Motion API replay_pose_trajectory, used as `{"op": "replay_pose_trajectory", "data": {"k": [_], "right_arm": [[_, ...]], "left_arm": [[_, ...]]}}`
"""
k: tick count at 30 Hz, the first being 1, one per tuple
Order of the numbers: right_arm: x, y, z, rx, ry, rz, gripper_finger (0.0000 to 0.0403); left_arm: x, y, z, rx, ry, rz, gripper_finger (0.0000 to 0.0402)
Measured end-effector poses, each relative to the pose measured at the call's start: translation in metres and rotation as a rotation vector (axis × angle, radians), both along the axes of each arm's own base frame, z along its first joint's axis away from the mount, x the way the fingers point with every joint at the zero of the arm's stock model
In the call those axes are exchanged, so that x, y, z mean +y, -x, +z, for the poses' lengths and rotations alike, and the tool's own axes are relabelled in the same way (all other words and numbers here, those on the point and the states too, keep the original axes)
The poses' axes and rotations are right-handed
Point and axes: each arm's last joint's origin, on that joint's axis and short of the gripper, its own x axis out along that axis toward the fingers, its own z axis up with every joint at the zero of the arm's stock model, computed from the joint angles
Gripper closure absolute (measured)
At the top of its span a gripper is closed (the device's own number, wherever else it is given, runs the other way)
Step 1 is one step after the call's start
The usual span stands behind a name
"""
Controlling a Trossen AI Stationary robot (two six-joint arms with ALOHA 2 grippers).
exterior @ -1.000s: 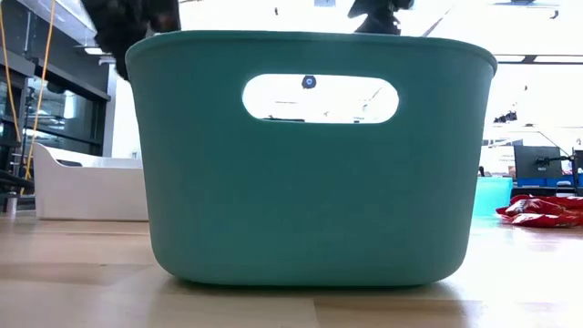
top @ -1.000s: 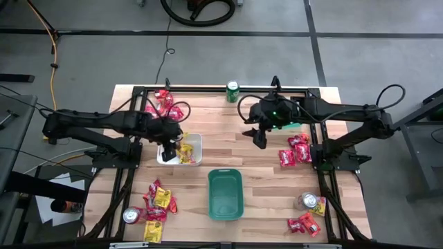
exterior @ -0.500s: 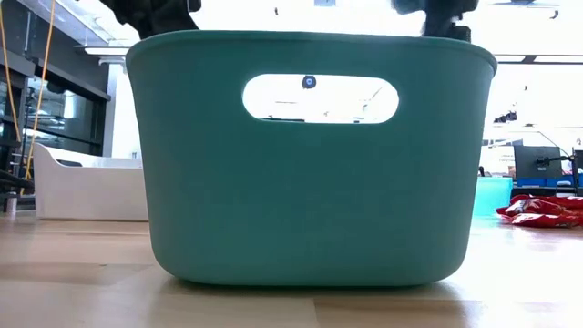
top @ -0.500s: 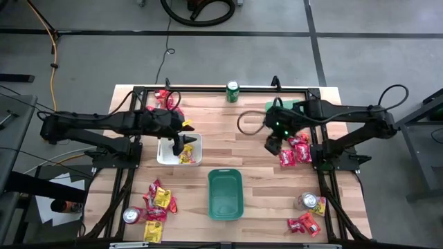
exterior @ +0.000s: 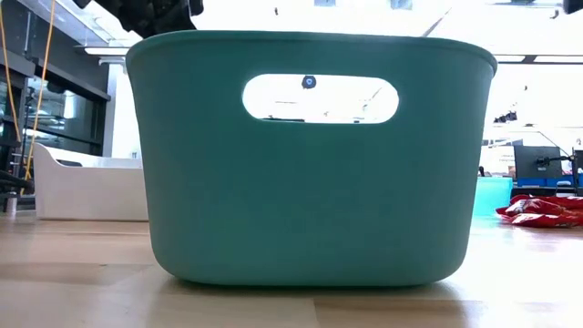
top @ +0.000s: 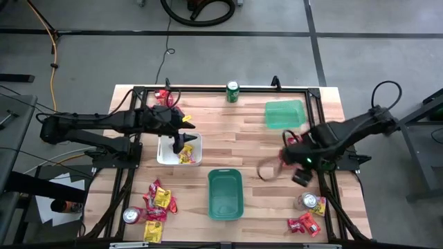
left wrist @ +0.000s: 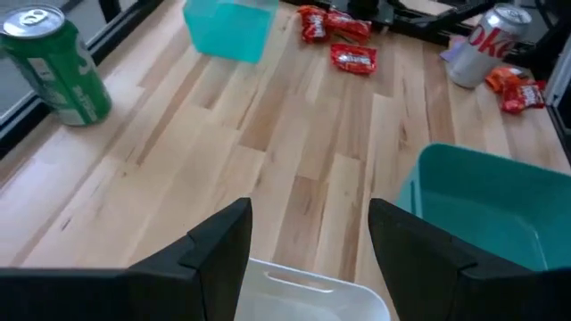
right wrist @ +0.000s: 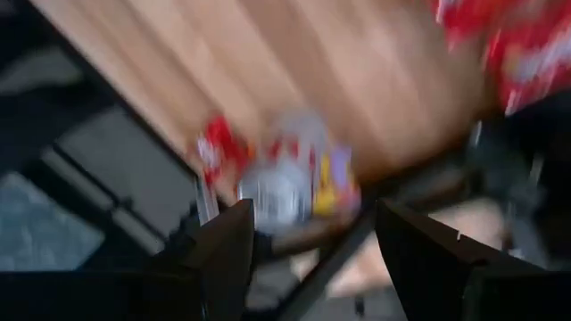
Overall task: Sort candy
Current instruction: Put the yellow candy pack into the white bin
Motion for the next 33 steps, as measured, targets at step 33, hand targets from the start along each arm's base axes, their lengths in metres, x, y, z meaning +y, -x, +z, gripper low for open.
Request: {"op": "replay_pose_trajectory", "data": {"k": [33], "right_arm": [[0.088,0.082,-0.093,-0.131,0.094,0.305,0.0174]], "left_arm": [[0.007,-0.012,0.033,-0.422,0.216,0.257,0.0188]]}}
